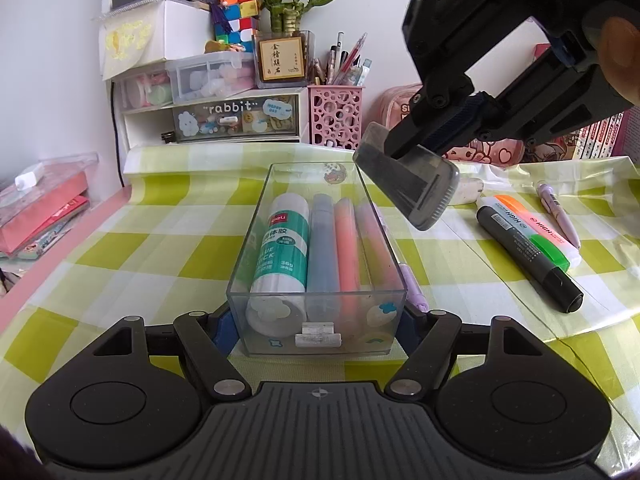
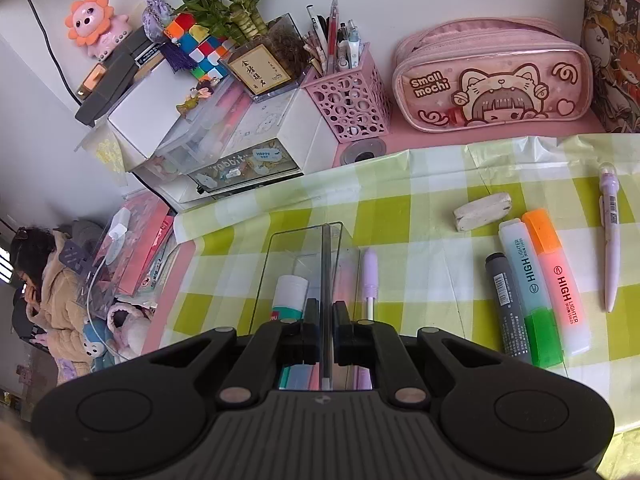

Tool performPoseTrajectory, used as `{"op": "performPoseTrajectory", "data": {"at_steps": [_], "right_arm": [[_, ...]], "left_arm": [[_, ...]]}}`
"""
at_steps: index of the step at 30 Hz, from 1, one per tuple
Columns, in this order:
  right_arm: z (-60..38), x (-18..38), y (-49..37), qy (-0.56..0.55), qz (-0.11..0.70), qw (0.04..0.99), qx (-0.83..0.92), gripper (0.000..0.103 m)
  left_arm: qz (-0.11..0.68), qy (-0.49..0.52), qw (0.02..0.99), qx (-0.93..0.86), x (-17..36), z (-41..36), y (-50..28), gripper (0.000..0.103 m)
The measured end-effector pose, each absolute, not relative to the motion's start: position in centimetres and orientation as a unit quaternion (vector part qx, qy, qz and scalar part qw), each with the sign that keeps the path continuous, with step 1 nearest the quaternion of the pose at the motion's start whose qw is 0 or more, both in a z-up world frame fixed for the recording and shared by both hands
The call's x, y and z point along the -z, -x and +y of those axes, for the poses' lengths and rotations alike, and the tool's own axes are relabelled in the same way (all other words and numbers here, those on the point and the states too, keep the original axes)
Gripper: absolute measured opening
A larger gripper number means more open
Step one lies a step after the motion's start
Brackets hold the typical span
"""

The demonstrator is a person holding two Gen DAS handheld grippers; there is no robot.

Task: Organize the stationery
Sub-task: 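Lower the pencil-lead case into the clear tray and open the right gripper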

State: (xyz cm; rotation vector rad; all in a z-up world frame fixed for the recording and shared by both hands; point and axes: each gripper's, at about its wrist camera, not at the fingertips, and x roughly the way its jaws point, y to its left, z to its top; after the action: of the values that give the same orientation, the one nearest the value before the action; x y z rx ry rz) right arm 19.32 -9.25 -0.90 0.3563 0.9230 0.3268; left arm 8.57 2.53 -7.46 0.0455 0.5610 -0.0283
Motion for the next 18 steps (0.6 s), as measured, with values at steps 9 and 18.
{"op": "performPoseTrajectory", "data": {"at_steps": [9, 18], "right_arm": [[-4.2, 1.0, -21.1, -0.057, 0.483, 0.867, -0.106, 0.0], [-0.7, 2.1, -21.6, 0.058, 0.509, 0.851, -0.117, 0.0]], "left_arm": [[0.27, -0.029, 0.962, 0.011, 7.6, 2.3, -8.3, 0.073], [0.271, -0.027, 0.962, 0.016, 7.5, 2.6, -8.3, 0.073]]}}
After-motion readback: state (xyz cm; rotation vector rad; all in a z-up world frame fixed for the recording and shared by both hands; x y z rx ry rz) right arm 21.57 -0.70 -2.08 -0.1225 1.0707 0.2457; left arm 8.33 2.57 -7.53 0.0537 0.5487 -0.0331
